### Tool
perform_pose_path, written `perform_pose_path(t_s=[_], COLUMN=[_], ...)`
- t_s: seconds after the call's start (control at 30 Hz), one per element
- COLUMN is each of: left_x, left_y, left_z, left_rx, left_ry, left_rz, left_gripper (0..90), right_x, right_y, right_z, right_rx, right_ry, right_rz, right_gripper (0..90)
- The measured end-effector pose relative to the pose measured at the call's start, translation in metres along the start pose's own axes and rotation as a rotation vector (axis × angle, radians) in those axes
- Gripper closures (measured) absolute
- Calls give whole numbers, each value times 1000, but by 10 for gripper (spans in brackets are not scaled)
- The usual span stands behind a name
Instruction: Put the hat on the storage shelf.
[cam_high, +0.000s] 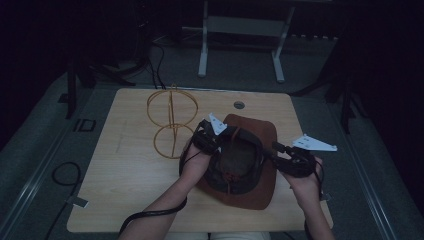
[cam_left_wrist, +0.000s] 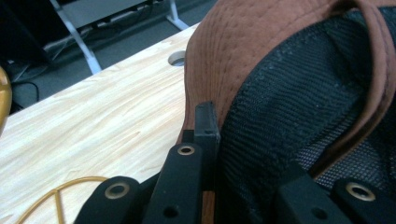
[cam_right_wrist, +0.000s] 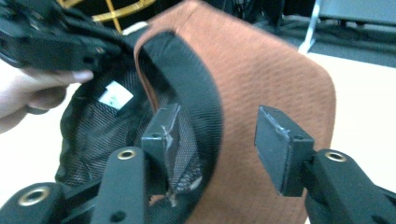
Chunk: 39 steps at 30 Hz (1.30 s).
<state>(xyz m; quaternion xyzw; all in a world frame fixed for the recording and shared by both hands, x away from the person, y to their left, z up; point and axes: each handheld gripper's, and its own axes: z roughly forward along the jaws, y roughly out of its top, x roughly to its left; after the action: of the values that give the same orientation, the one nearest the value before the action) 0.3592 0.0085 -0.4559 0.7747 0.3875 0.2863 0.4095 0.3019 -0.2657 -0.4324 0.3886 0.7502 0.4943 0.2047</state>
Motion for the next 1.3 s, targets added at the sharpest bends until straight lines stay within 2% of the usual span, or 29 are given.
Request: perform_pose_path(t_s=[0.03,0.1,0.17,0.2,0.27,0.33,0.37,0.4,0.43,0.47,0.53,0.57,0.6,0.63,0.67,0.7,0.73,0.77,0.8,0.83,0.9,1.03,1.13,1.3], left_x=[2,6,8,10,17,24,27,29,32,33,36,35,35,34,33,31,29,29,26,25,21,9,2,-2], left_y=[-2,-5,-8,-9,-14,-19,-22,-22,-25,-26,-28,-29,-29,-29,-29,-28,-28,-28,-28,-28,-28,-29,-29,-28], left_z=[-3,-12,-21,-26,-38,-47,-53,-56,-61,-66,-72,-75,-78,-81,-82,-85,-87,-87,-91,-92,-94,-97,-97,-96], left_rx=[-13,-46,-73,-92,-135,-190,-204,-203,-226,-250,-276,-288,-292,-304,-311,-324,-344,-344,-385,-398,-421,-438,-447,-463], left_ry=[-17,-56,-71,-91,-142,-231,-259,-291,-359,-393,-486,-503,-527,-539,-539,-547,-535,-535,-521,-512,-509,-498,-507,-498], left_rz=[-15,-10,2,12,45,77,103,110,129,159,196,206,211,222,225,228,230,230,233,227,228,266,266,247], left_gripper=[865,865,865,865,864,864,864,863,863,863,862,863,862,862,862,862,862,862,862,862,862,862,862,862], right_x=[-1,-7,-19,-25,-38,-46,-50,-53,-53,-52,-46,-39,-34,-25,-15,-8,3,3,11,26,36,48,52,55], right_y=[1,2,0,-2,-7,-12,-15,-18,-20,-22,-24,-25,-25,-25,-25,-25,-25,-25,-24,-24,-23,-18,-14,-6], right_z=[-5,-15,-21,-23,-24,-24,-22,-20,-18,-15,-9,-5,-2,2,7,10,15,15,18,24,28,32,35,40], right_rx=[-13,-25,-26,-24,-9,1,12,22,26,38,45,49,52,55,60,61,54,54,47,26,-2,-62,-116,-150], right_ry=[-3,-62,-70,-93,-121,-125,-119,-101,-85,-60,1,51,79,117,176,209,255,255,296,374,446,491,512,545], right_rz=[-8,-39,-32,-29,-8,8,7,17,20,15,5,1,-14,-32,-42,-49,-66,-66,-73,-101,-110,-130,-115,-94], right_gripper=[485,449,442,442,453,463,463,466,466,466,465,464,461,457,454,444,442,442,441,431,406,391,377,373])
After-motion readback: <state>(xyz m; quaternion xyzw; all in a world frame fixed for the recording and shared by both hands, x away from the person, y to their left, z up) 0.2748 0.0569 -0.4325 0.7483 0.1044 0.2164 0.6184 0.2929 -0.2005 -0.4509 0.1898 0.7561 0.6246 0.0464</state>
